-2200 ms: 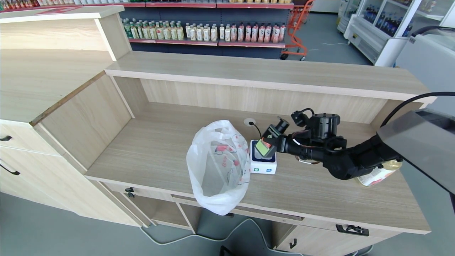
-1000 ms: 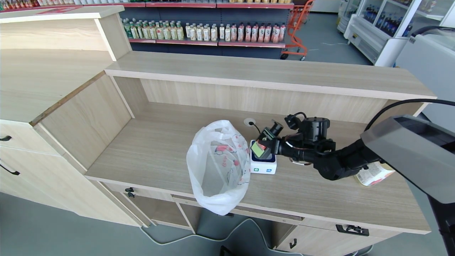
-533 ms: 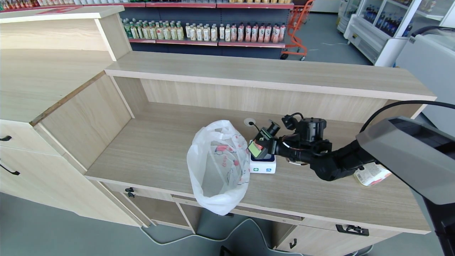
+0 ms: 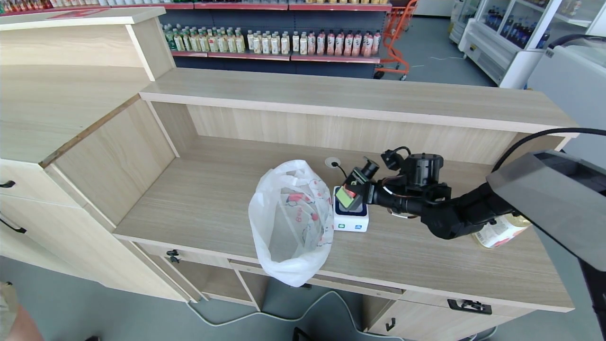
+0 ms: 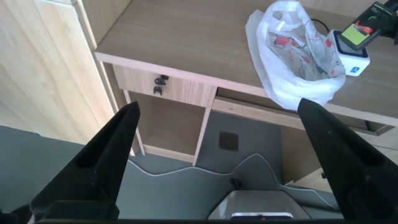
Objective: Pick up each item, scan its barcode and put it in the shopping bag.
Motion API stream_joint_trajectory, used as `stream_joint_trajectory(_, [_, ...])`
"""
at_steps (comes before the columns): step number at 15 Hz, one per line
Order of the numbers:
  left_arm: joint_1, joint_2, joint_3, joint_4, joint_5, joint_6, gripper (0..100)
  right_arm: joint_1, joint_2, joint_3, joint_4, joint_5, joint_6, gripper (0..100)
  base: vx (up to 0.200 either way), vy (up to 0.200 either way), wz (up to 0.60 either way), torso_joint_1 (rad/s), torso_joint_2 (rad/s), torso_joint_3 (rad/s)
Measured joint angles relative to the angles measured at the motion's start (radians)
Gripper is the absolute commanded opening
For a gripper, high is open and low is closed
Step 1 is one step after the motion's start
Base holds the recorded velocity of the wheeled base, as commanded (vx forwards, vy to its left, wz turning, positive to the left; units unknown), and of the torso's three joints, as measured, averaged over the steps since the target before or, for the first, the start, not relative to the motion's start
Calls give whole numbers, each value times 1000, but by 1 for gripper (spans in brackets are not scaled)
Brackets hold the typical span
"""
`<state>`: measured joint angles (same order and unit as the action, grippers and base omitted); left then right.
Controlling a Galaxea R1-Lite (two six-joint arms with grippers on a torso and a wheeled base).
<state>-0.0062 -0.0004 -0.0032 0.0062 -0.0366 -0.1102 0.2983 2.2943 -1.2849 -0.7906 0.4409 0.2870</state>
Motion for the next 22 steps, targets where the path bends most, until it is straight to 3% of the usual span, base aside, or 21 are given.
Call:
stream_joint_trajectory(4, [0,0,0,0,0,0,100,-107,-207,261,-20,4,-269,0,0,0,0,0,0,0])
stream_joint_trajectory(8, [0,0,0,0,0,0,100,-356,-459,669,-97,7,-727,0,0,0,0,0,0,0])
stream_joint_trajectory(9, [0,0,0,0,0,0,100,-416,-505,709,-107,7,-792,0,0,0,0,0,0,0])
stream_joint_trajectory(11, [0,0,0,0,0,0,100,-468,-571,737,-203,10,-787,0,0,0,0,0,0,0])
stream_joint_trajectory(13, [0,0,0,0,0,0,100,-449,-608,764,-292,-10,-664,0,0,0,0,0,0,0])
stream_joint_trajectory(15, [0,0,0,0,0,0,100,-360,-614,772,-397,-121,-577,0,0,0,0,0,0,0])
stream_joint_trajectory(19, [0,0,0,0,0,0,100,-188,-548,677,-414,-252,-464,0,0,0,0,0,0,0])
stream_joint_trajectory(22, [0,0,0,0,1,0,100,-102,-491,580,-385,-291,-415,0,0,0,0,0,0,0])
